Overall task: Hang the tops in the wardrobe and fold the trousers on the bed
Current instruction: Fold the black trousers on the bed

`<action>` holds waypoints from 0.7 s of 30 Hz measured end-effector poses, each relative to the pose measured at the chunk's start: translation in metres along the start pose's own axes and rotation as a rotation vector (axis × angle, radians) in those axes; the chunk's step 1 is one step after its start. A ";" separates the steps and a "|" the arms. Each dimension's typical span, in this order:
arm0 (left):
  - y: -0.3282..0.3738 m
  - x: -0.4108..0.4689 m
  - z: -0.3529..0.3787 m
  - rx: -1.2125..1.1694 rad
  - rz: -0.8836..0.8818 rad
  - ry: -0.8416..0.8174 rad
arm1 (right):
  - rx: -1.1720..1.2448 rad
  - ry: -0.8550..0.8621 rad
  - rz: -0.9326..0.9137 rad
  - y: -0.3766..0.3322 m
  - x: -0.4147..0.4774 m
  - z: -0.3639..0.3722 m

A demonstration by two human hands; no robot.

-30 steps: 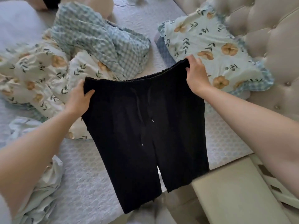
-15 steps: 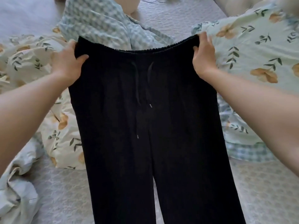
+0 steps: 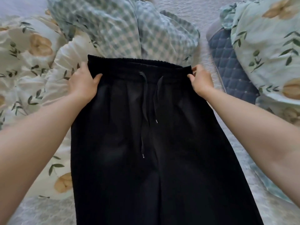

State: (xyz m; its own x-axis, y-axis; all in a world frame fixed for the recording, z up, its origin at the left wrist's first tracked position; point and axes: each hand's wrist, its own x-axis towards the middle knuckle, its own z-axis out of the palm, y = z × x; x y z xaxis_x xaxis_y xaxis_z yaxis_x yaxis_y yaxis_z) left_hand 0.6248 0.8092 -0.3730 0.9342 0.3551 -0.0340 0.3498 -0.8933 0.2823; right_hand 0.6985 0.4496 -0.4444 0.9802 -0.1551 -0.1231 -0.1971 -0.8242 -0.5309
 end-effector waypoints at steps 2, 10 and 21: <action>-0.001 0.001 -0.001 -0.017 -0.012 -0.017 | 0.063 -0.020 0.021 -0.001 -0.003 0.004; 0.000 -0.046 -0.025 -0.324 -0.092 0.060 | 0.080 -0.179 0.283 0.041 -0.069 -0.022; 0.071 -0.188 -0.014 -0.632 -0.010 -0.308 | 0.503 -0.130 0.101 0.016 -0.161 -0.083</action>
State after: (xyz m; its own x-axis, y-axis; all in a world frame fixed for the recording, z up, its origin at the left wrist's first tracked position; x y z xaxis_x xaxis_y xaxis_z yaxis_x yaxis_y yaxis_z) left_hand 0.4733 0.6833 -0.3333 0.9412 0.1849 -0.2829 0.3379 -0.5259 0.7805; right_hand 0.5394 0.4156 -0.3635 0.9516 -0.1250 -0.2809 -0.3069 -0.4400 -0.8439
